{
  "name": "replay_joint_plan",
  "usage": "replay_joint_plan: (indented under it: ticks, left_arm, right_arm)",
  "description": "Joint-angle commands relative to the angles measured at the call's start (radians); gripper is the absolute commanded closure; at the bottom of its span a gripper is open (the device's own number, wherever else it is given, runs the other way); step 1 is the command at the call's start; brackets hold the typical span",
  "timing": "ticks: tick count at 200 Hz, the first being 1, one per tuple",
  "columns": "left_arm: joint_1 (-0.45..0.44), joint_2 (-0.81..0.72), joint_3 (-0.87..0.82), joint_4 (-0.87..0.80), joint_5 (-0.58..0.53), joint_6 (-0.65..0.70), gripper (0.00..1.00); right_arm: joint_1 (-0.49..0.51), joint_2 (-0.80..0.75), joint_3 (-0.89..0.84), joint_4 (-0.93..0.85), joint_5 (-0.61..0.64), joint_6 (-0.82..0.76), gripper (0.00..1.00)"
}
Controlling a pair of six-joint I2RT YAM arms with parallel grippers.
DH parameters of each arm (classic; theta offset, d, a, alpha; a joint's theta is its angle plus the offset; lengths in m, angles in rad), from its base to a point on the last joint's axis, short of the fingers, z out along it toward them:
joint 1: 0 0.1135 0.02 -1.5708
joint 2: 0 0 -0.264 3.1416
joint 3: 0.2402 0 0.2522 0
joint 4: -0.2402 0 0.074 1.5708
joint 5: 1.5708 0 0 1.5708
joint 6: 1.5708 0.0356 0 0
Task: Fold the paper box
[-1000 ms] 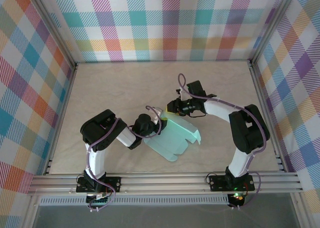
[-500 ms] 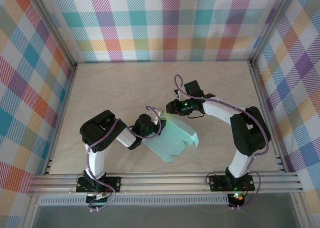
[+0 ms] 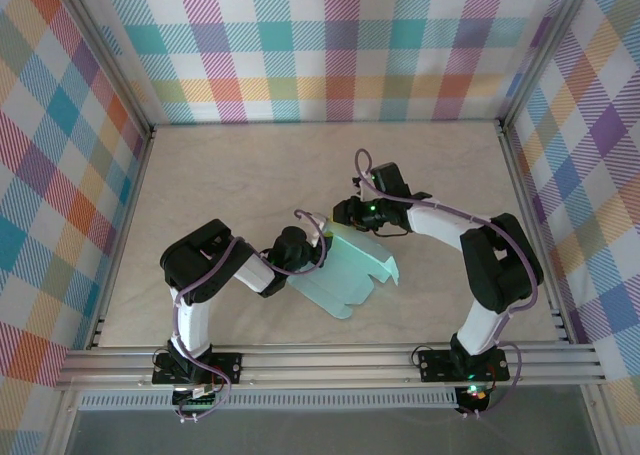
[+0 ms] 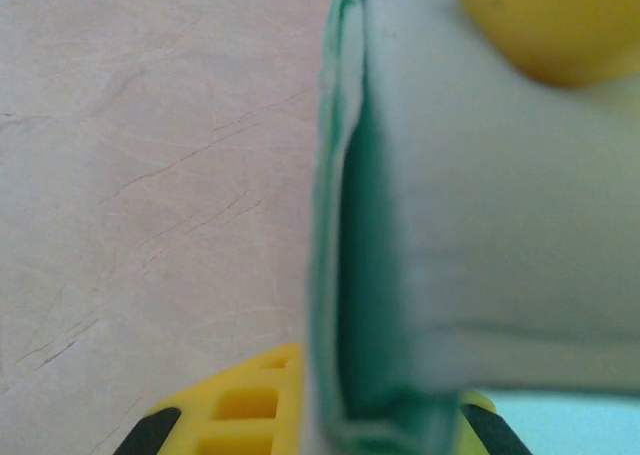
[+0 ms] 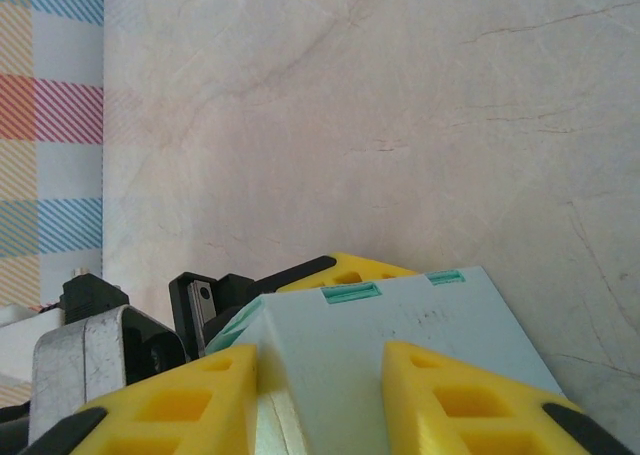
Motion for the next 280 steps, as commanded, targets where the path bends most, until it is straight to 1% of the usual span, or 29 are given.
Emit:
replay_joint_plan:
  ticks: [1, 8, 18, 24, 35, 59, 70, 83, 104, 121, 138, 144, 154, 158, 169, 184, 211, 242, 260, 280]
  left_arm:
    - [0.012, -0.001, 0.031, -0.032, -0.108, -0.044, 1.0]
    - [0.012, 0.004, 0.024, -0.008, -0.098, -0.04, 1.0]
    - [0.012, 0.01, 0.017, 0.017, -0.09, -0.043, 0.89]
    - [0.012, 0.01, 0.016, 0.024, -0.085, -0.044, 0.86]
    - [0.012, 0.01, 0.017, 0.025, -0.078, -0.045, 0.85]
    - [0.011, 0.011, 0.023, 0.026, -0.068, -0.05, 0.85]
    - [0.012, 0.014, 0.025, 0.025, -0.068, -0.051, 0.86]
    - [0.012, 0.016, 0.027, 0.017, -0.077, -0.054, 0.92]
    - [0.011, 0.02, 0.036, -0.002, -0.097, -0.063, 1.0]
    - [0.012, 0.023, 0.04, -0.013, -0.121, -0.072, 1.0]
    - [0.012, 0.02, 0.034, -0.006, -0.114, -0.069, 1.0]
    - [0.011, 0.017, 0.029, 0.007, -0.102, -0.065, 0.95]
    - [0.011, 0.011, 0.018, 0.027, -0.084, -0.053, 0.81]
    - [0.011, 0.005, 0.014, 0.033, -0.08, -0.053, 0.78]
    - [0.011, -0.008, 0.005, 0.035, -0.072, -0.045, 0.7]
    - [0.012, -0.029, -0.011, 0.04, -0.069, -0.041, 0.64]
    - [0.012, -0.067, -0.038, 0.044, -0.081, -0.022, 0.6]
    - [0.012, -0.107, -0.072, 0.061, -0.077, -0.004, 0.59]
    - [0.011, -0.122, -0.094, 0.079, -0.067, 0.013, 0.55]
    - [0.013, -0.135, -0.102, 0.082, -0.076, 0.02, 0.54]
  right_arm:
    - [0.013, -0.008, -0.058, -0.063, -0.026, 0.064, 0.65]
    - [0.014, -0.009, -0.062, -0.057, -0.021, 0.075, 0.65]
    - [0.015, -0.012, -0.068, -0.044, -0.017, 0.088, 0.66]
    - [0.015, -0.012, -0.072, -0.033, -0.02, 0.096, 0.66]
    - [0.016, -0.012, -0.078, -0.016, -0.026, 0.109, 0.66]
    - [0.016, -0.008, -0.086, 0.0, -0.03, 0.124, 0.66]
    - [0.016, -0.009, -0.089, 0.004, -0.03, 0.126, 0.66]
    - [0.016, -0.009, -0.095, 0.01, -0.031, 0.13, 0.67]
    - [0.019, -0.007, -0.103, 0.024, -0.032, 0.143, 0.67]
    - [0.023, -0.01, -0.109, 0.03, -0.028, 0.153, 0.67]
    - [0.024, -0.013, -0.114, 0.033, -0.023, 0.156, 0.67]
    - [0.024, -0.014, -0.111, 0.03, -0.022, 0.154, 0.67]
    - [0.023, -0.013, -0.106, 0.024, -0.018, 0.15, 0.67]
    - [0.024, -0.011, -0.104, 0.022, -0.016, 0.148, 0.67]
    - [0.024, -0.01, -0.096, 0.011, -0.013, 0.141, 0.67]
    - [0.024, -0.008, -0.088, 0.003, -0.009, 0.134, 0.66]
    - [0.024, -0.004, -0.075, -0.011, -0.009, 0.114, 0.66]
    - [0.022, 0.0, -0.07, -0.017, -0.01, 0.102, 0.65]
    - [0.019, 0.0, -0.066, -0.016, -0.018, 0.102, 0.66]
    - [0.018, 0.002, -0.059, -0.014, -0.029, 0.102, 0.65]
